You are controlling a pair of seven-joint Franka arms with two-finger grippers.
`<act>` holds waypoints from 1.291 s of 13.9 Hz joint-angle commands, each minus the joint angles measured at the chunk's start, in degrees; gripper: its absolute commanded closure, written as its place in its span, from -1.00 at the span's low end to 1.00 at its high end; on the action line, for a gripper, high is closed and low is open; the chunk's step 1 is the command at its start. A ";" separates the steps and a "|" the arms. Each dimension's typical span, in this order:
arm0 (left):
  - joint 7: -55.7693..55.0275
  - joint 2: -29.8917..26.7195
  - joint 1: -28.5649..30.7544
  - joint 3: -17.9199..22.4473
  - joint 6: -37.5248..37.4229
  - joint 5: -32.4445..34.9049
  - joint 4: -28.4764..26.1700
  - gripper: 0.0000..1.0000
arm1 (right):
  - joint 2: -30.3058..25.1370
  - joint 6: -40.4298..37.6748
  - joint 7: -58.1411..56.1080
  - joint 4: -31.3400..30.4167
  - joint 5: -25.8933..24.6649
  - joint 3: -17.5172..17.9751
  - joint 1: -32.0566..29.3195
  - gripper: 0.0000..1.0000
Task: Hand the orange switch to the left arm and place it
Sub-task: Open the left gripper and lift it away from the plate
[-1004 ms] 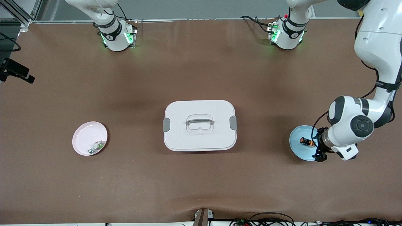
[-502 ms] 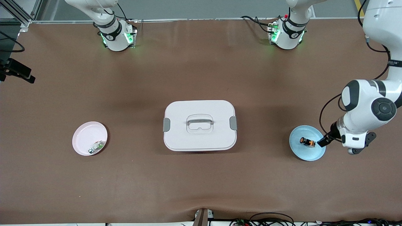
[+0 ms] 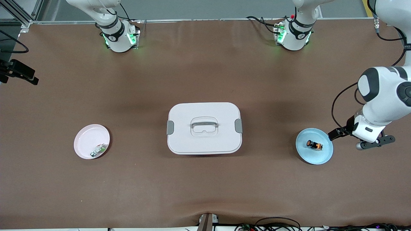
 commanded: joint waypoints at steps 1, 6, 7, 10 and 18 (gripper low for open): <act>3.44 -5.32 -0.14 0.00 0.18 -2.97 -1.12 -1.00 | 0.02 -0.70 0.01 0.62 1.26 -0.18 -0.53 -1.00; 4.84 -11.74 0.03 -0.53 -6.90 -3.15 2.73 -1.00 | 0.02 -0.62 -0.17 0.62 2.51 -0.26 -1.32 -1.00; 5.37 -12.53 0.12 -0.70 -10.07 -3.15 4.31 -1.00 | 0.02 -0.62 -0.08 0.62 2.51 -0.26 -1.32 -1.00; 5.46 -12.81 -0.05 -0.70 -20.17 -4.64 12.47 -1.00 | 0.02 -0.79 0.01 0.62 2.51 -0.26 -1.32 -1.00; 11.44 -12.54 0.30 -0.53 -34.79 -4.82 22.17 -1.00 | -0.07 -1.06 -0.08 0.62 2.51 -0.35 -1.41 -1.00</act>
